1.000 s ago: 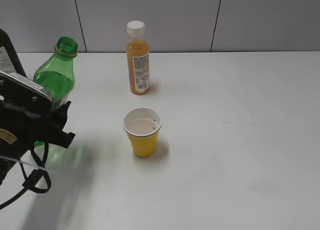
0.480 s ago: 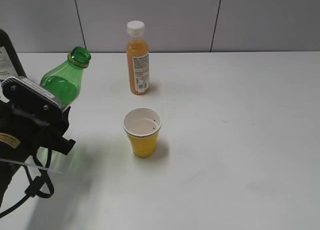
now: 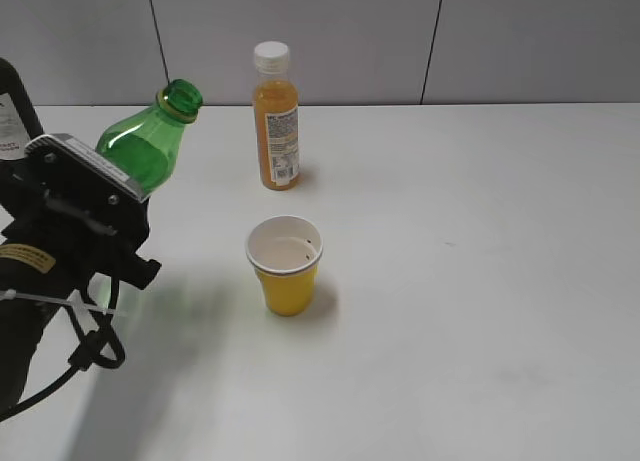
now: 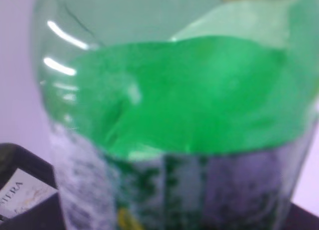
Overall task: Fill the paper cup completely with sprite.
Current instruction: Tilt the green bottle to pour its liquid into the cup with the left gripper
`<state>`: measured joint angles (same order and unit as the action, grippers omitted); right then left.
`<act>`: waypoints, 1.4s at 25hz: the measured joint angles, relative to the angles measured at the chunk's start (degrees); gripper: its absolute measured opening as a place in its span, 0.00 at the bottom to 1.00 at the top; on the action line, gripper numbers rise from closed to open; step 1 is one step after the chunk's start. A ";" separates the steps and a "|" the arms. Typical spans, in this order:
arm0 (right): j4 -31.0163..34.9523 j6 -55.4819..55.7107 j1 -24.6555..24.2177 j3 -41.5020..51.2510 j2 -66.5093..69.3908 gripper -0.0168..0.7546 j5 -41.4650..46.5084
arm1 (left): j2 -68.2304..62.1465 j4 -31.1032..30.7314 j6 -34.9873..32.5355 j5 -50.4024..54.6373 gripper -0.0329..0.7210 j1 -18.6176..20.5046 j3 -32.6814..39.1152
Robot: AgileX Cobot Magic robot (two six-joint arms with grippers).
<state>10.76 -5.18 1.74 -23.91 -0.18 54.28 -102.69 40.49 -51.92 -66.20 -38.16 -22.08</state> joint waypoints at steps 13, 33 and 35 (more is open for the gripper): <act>0.00 0.00 0.00 0.00 0.00 0.79 0.00 | 0.00 0.28 -15.58 -0.12 0.64 -0.07 -2.33; 0.00 0.00 0.00 0.00 0.00 0.79 0.00 | 0.00 3.73 -35.83 -0.12 0.64 -0.07 -2.33; 0.00 0.00 0.00 0.00 0.00 0.79 0.00 | 0.00 3.80 -37.29 -0.12 0.64 -0.07 -2.33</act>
<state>10.76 -5.18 1.74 -23.91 -0.18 54.28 -102.69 44.29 -89.21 -66.32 -38.23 -24.41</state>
